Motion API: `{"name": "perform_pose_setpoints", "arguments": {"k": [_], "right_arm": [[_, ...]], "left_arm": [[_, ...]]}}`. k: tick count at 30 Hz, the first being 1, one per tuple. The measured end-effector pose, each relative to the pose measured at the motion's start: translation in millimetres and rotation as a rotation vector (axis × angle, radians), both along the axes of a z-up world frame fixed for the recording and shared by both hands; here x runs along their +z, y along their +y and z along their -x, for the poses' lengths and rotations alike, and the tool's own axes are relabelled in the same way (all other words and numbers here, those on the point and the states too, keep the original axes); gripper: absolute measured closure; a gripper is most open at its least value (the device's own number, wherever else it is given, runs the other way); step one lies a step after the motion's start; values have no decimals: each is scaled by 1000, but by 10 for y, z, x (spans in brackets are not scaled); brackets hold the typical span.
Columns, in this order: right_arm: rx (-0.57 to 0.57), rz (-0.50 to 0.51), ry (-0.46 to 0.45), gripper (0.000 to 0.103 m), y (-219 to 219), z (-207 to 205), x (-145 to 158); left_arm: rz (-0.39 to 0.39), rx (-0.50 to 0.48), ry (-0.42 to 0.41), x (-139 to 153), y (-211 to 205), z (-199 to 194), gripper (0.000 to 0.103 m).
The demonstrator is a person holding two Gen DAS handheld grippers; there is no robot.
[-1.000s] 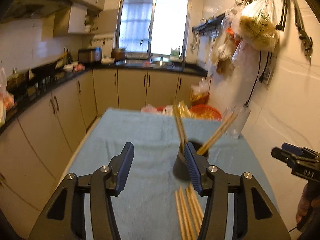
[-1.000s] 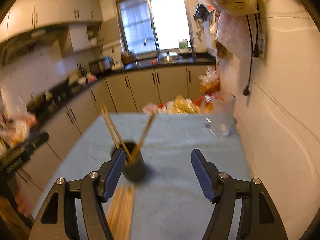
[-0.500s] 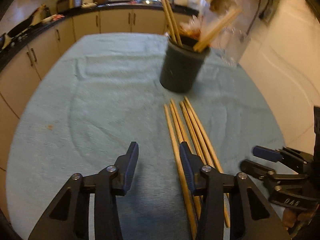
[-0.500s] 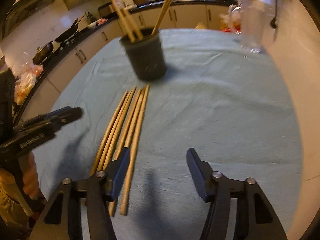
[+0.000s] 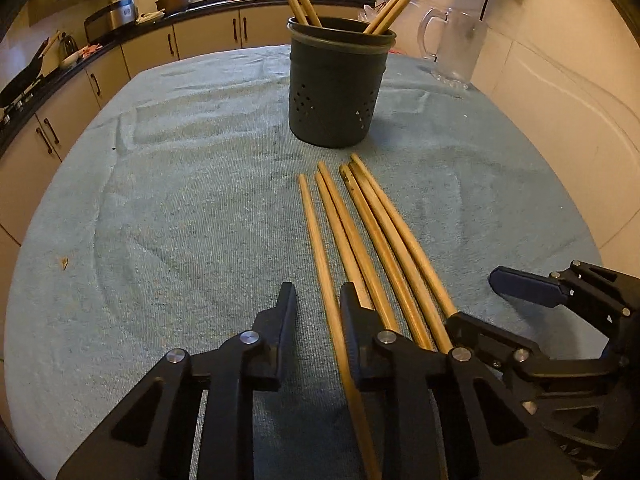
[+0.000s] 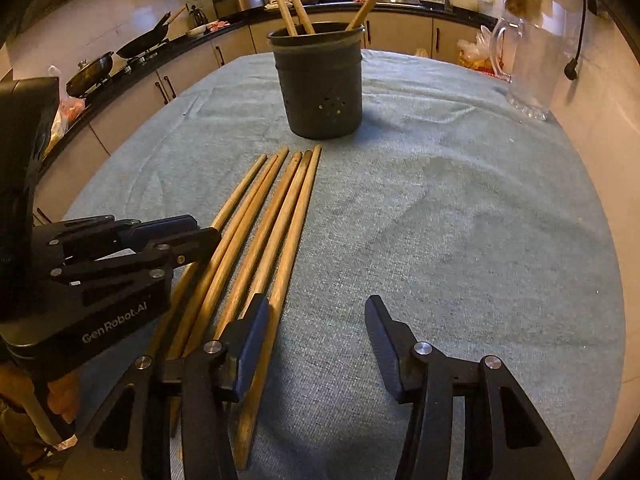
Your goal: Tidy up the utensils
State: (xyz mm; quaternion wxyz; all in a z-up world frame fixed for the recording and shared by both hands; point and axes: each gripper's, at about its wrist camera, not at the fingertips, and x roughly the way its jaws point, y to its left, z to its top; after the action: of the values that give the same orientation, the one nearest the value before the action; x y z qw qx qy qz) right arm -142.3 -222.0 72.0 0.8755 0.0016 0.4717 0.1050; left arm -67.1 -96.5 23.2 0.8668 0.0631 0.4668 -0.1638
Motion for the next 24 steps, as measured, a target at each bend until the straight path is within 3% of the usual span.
{"name": "perform_pose_setpoints", "arguments": {"k": [3, 4, 5, 7, 16, 18, 20, 22, 24], "right_arm": [[6, 87, -23, 55, 119, -14, -18], [4, 99, -27, 63, 142, -24, -16], [-3, 89, -24, 80, 143, -40, -10], [-33, 69, -9, 94, 97, -73, -2], [-192, 1, 79, 94, -605, 368, 25], [-182, -10, 88, 88, -697, 480, 53], [-171, -9, 106, 69, -733, 503, 76], [-167, -14, 116, 58, -743, 483, 88], [-166, 3, 123, 57, -728, 421, 71]], "left_arm": [[-10, 16, 12, -5, -23, -77, 87], [-14, 28, 20, 2, -27, -104, 90], [-18, 36, 24, 0, -32, -122, 92], [-20, 56, 38, 8, -5, -143, 95], [-14, 48, 131, 79, 379, 57, 96], [-16, 28, 144, 112, 407, 109, 96], [-22, 16, 153, 131, 404, 98, 95], [-25, 13, 162, 141, 388, 37, 94], [-53, 12, 170, 110, 358, -9, 92]]}}
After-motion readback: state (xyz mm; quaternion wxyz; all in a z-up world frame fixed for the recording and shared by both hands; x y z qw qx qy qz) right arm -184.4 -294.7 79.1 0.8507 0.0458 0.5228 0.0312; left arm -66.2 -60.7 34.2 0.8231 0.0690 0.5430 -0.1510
